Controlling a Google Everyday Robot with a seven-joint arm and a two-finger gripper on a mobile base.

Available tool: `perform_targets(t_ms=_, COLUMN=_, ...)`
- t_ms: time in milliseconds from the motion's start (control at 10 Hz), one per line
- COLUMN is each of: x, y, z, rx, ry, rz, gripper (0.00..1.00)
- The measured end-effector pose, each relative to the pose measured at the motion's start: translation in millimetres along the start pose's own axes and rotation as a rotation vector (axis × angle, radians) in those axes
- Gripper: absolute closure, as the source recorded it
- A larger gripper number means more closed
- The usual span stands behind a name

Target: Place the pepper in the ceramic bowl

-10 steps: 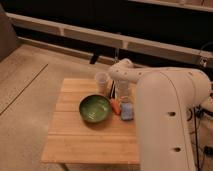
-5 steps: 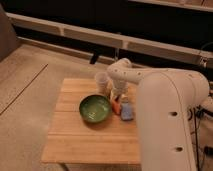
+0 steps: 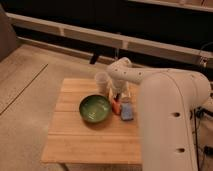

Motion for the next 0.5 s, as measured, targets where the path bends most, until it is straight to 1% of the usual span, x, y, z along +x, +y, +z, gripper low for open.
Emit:
perform_targets(t_ms=300, x=1.4, y=-15.1, z=-3.9, rx=0.087, ry=0.013, rz=0.07, gripper=0.35)
perform_targets(t_ms=400, x=3.0, y=-14.4, z=-1.8, rx=0.104, ry=0.026, rz=0.085, gripper=0.35)
perform_targets(t_ms=500, x=5.2, y=-12.5, z=2.2, rx=0.111, ry=0.039, rz=0.094, gripper=0.35)
